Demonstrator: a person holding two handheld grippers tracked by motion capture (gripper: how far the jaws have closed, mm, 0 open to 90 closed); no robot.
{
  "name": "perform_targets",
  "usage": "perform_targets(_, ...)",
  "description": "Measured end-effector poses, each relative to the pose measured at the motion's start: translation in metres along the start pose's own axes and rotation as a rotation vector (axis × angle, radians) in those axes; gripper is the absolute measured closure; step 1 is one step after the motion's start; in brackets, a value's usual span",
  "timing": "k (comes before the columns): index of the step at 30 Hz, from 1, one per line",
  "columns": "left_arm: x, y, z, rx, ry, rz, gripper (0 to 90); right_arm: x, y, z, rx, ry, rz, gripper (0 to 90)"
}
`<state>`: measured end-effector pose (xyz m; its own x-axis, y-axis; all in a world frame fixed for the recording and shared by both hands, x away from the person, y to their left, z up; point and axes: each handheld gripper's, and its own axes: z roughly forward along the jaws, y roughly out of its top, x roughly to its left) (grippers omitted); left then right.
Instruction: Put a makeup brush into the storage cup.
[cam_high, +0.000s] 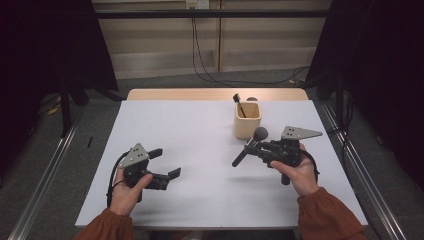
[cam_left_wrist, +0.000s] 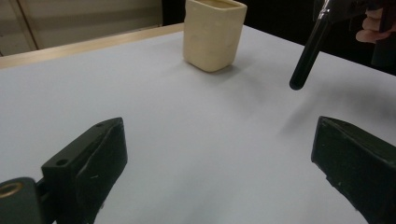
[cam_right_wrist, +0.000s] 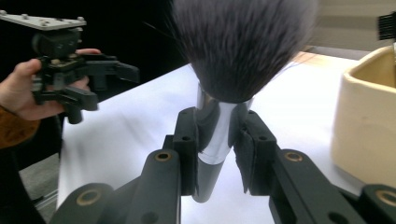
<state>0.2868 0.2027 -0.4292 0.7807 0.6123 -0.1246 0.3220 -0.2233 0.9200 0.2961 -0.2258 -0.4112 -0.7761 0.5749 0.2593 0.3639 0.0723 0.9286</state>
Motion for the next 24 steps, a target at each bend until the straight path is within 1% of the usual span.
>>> perform_targets(2,0.001,-0.001,-0.006,-0.035,0.034,-0.001,2.7,-0.002,0.001,-0.002,-0.004,-0.012,0.001,71.3)
perform_targets(4,0.004,-0.001,-0.011,-0.030,0.032,-0.010,2.7,-0.004,0.003,-0.003,-0.006,-0.025,0.000,71.3)
perform_targets(6,0.006,-0.003,-0.016,-0.037,0.046,-0.012,2.7,-0.006,0.004,-0.003,-0.005,-0.035,-0.002,71.3)
perform_targets(8,0.007,-0.006,-0.021,-0.056,0.052,-0.032,2.7,-0.007,0.004,-0.004,-0.010,-0.042,-0.002,71.3)
perform_targets(10,0.007,-0.009,-0.026,-0.061,0.062,-0.045,2.8,-0.008,0.005,-0.005,-0.016,-0.050,-0.003,71.3)
perform_targets(11,0.006,-0.012,-0.030,-0.080,0.071,-0.063,2.9,-0.009,0.005,-0.005,-0.012,-0.052,-0.004,71.3)
perform_targets(13,0.002,-0.014,-0.035,-0.083,0.078,-0.060,2.9,-0.010,0.007,-0.006,-0.001,-0.061,-0.008,71.3)
perform_targets(15,0.000,-0.016,-0.039,-0.089,0.083,-0.062,2.9,-0.012,0.010,-0.007,-0.010,-0.068,-0.007,71.3)
perform_targets(16,0.001,-0.017,-0.041,-0.087,0.084,-0.065,2.9,-0.012,0.011,-0.008,-0.011,-0.071,-0.009,71.3)
perform_targets(18,0.004,-0.020,-0.042,-0.088,0.101,-0.066,2.9,-0.015,0.014,-0.009,-0.013,-0.087,-0.015,71.2)
perform_targets(21,0.008,-0.025,-0.042,-0.094,0.101,-0.077,2.9,-0.018,0.016,-0.009,-0.003,-0.101,-0.019,71.3)
perform_targets(22,0.009,-0.025,-0.040,-0.098,0.108,-0.080,2.9,-0.019,0.017,-0.009,-0.003,-0.103,-0.021,71.3)
perform_targets(24,0.009,-0.023,-0.038,-0.098,0.122,-0.049,2.9,-0.022,0.018,-0.009,-0.004,-0.112,-0.020,71.3)
